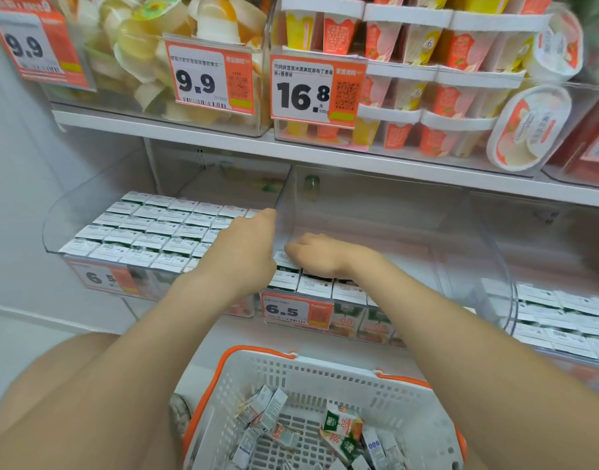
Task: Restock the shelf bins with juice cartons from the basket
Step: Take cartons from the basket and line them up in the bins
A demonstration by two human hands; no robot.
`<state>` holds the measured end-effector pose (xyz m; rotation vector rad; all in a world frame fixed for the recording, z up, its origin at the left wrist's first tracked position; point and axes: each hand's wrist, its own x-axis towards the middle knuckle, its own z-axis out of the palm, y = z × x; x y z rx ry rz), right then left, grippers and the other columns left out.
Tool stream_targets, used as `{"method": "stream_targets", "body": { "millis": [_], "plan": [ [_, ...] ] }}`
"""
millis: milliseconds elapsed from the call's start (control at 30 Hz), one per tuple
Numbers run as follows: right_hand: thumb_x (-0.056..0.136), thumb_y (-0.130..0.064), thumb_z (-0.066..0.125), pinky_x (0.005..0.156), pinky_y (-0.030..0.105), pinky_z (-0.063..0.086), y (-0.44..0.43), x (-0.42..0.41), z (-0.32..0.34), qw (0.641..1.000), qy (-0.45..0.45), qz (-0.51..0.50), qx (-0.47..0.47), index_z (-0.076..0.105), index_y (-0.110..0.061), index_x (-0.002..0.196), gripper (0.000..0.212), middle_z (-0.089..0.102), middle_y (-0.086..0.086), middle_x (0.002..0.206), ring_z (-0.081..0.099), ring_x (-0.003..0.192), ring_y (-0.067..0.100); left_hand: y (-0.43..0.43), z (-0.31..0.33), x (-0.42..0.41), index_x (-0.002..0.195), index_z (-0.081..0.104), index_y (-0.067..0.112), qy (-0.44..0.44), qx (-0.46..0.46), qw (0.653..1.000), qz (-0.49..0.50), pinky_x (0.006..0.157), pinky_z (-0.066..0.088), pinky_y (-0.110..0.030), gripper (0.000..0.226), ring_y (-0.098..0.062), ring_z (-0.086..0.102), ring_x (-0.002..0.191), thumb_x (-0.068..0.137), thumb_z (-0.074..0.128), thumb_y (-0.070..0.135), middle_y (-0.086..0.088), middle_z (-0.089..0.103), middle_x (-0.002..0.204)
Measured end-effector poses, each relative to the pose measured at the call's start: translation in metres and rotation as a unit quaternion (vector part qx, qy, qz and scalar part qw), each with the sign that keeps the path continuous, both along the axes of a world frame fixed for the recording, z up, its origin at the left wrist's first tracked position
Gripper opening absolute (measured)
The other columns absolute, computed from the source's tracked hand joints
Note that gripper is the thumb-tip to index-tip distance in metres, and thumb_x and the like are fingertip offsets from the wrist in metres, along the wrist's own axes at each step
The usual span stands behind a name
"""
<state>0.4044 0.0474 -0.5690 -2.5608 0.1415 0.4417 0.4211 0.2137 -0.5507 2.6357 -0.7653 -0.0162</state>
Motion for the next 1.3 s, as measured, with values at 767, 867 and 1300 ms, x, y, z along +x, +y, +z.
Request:
{"method": "stream_targets", "body": {
  "millis": [767,867,1300],
  "plan": [
    [0.103,-0.042,0.025,0.101,0.052,0.050,-0.065,-0.078,-0.011,0.987,-0.133,-0.033,-0.083,0.061,-0.003,0.126,0.057,0.069,0.019,0.123,0.061,0.116,0.040,0.001,-0.013,-0.058,0.135,0.060,0.027,-0.173,0.026,0.984,-0.025,0.092,0.038,-0.039,0.060,-0.030,0.036,0.120,0.083,0.064,-0.001,-0.002,0.046,0.135],
    [0.107,-0.039,0.034,0.093,0.046,0.052,-0.059,-0.108,-0.001,0.960,-0.234,-0.034,-0.150,0.056,-0.018,0.138,0.043,0.069,0.007,0.121,0.062,0.112,0.030,0.005,-0.016,-0.068,0.115,0.067,0.023,-0.207,-0.041,0.976,-0.047,0.087,0.043,-0.044,0.038,-0.030,0.043,0.109,0.083,0.067,0.001,-0.002,0.052,0.115],
    [0.096,-0.023,0.048,0.073,0.048,0.060,-0.015,-0.243,-0.092,0.966,0.096,0.147,-0.191,0.069,-0.012,0.108,0.027,0.068,0.014,0.095,0.067,0.085,0.035,-0.016,-0.137,-0.132,0.130,0.059,0.027,0.131,0.307,0.897,-0.290,0.083,0.051,-0.038,0.029,-0.026,0.062,0.108,0.101,0.062,0.027,-0.001,0.061,0.122]
  ]
}}
